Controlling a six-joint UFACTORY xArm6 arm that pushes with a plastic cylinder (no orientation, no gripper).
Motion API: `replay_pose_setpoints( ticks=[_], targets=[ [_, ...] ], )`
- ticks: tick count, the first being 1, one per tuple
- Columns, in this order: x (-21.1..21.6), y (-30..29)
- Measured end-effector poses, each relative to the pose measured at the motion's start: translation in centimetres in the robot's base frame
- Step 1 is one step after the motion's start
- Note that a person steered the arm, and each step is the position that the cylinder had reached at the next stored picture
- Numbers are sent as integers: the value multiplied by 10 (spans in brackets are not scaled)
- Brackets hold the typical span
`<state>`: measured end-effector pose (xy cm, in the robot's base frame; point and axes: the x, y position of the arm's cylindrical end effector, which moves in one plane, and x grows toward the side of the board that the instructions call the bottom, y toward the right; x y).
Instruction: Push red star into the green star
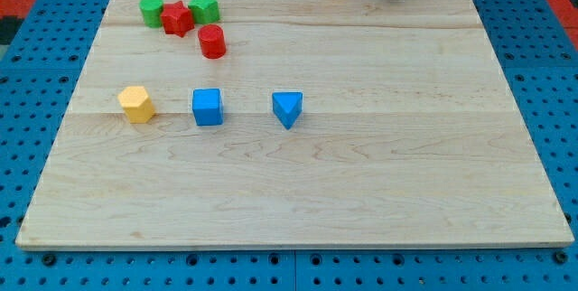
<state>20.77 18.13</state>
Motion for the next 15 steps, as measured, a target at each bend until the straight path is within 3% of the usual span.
replay_pose_setpoints(
  ticks=[2,4,5,6,9,12,15],
  targets=[
    [16,0],
    [78,-120],
    [131,-135],
    [152,-173],
    [157,-193],
    [139,-341],
    [117,-349]
  ],
)
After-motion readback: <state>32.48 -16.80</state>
